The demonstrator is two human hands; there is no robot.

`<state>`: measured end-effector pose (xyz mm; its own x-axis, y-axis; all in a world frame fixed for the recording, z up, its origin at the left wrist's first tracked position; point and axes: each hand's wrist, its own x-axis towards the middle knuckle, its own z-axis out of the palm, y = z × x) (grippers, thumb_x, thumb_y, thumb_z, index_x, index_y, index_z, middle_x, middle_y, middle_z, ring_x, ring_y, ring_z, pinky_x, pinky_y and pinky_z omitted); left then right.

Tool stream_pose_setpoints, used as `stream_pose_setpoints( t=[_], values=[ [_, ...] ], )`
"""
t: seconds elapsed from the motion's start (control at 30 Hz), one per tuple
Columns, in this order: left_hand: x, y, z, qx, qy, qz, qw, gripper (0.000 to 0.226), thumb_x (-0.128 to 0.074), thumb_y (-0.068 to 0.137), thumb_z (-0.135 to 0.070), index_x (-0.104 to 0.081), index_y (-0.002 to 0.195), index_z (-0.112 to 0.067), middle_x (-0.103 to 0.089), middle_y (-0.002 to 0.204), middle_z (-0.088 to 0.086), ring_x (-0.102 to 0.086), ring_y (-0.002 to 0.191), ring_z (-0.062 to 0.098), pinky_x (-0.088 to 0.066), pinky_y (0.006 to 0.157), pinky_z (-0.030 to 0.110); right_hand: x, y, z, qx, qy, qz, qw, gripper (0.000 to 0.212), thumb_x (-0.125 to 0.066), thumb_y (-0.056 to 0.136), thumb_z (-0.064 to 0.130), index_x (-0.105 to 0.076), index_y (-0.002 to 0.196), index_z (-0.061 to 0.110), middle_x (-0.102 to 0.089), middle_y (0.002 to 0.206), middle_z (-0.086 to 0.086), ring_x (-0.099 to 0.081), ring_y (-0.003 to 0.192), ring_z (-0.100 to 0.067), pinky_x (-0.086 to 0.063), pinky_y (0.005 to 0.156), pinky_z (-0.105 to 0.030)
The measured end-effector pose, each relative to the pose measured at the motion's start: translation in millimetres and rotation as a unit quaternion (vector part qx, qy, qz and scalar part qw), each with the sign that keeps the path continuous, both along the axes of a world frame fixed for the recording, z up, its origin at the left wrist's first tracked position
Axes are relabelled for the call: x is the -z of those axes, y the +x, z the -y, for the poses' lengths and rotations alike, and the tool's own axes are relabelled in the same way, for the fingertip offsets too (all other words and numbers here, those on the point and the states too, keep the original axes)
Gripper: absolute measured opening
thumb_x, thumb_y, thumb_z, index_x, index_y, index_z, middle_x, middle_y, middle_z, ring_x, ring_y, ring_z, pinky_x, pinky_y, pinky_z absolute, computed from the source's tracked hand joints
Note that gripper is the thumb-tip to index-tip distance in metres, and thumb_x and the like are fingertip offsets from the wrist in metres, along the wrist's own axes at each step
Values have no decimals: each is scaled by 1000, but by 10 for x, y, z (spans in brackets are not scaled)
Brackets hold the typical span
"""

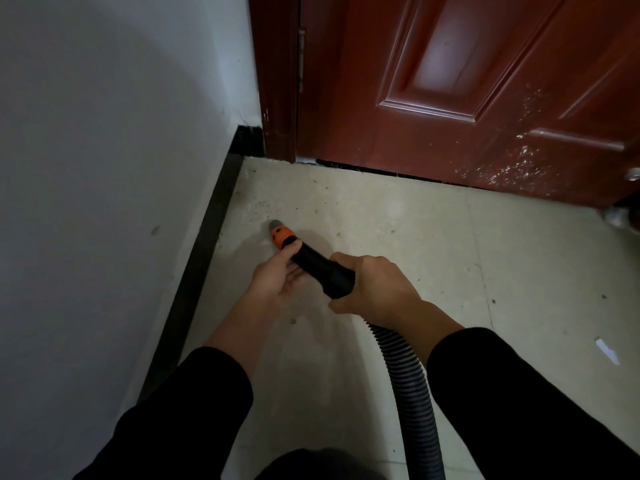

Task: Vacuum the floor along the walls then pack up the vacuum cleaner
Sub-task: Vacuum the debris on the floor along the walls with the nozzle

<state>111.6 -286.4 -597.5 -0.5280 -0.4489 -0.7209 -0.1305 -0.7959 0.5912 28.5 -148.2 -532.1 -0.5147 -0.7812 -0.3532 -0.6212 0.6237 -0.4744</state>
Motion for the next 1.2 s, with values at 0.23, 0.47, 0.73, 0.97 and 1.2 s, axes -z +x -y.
stream_pose_setpoints(
  t=[0.23,0.47,0.73,0.97,1.2],
  values=[
    [-12,-166,10,1,28,-19,999,34,-63,93,-19,-56,118,2,-65,113,18,-66,94,21,-57,65,25,0,-125,-10,15,9,-17,1000,36,-75,69,32,-57,100,31,-64,78,1,-61,71,-22,-53,63,-34],
    [-6,-275,52,5,42,-27,999,36,-66,91,-20,-57,118,1,-66,113,18,-66,100,23,-57,71,28,-50,-211,43,14,17,-30,999,35,-75,72,31,-57,101,30,-61,77,1,-60,70,-20,-47,58,-28],
    [-9,-29,213,-36,22,-8,999,50,-66,91,-23,-52,131,4,-61,125,21,-63,111,28,-56,74,27,-55,-103,263,-33,12,-21,999,34,-74,71,31,-57,100,31,-63,78,0,-60,70,-22,-49,59,-31],
    [-26,244,295,-57,8,-4,998,52,-62,93,-25,-50,135,4,-60,129,19,-65,100,22,-55,69,23,-68,71,423,-80,14,-23,996,34,-74,72,32,-56,102,29,-63,78,0,-60,69,-22,-49,59,-31],
    [-77,510,300,-68,31,-11,997,47,-57,97,-23,-49,132,6,-59,126,21,-64,95,22,-54,73,26,-126,210,498,-125,26,-29,991,36,-74,72,31,-56,102,31,-63,78,1,-60,69,-20,-49,59,-32]
  ],
)
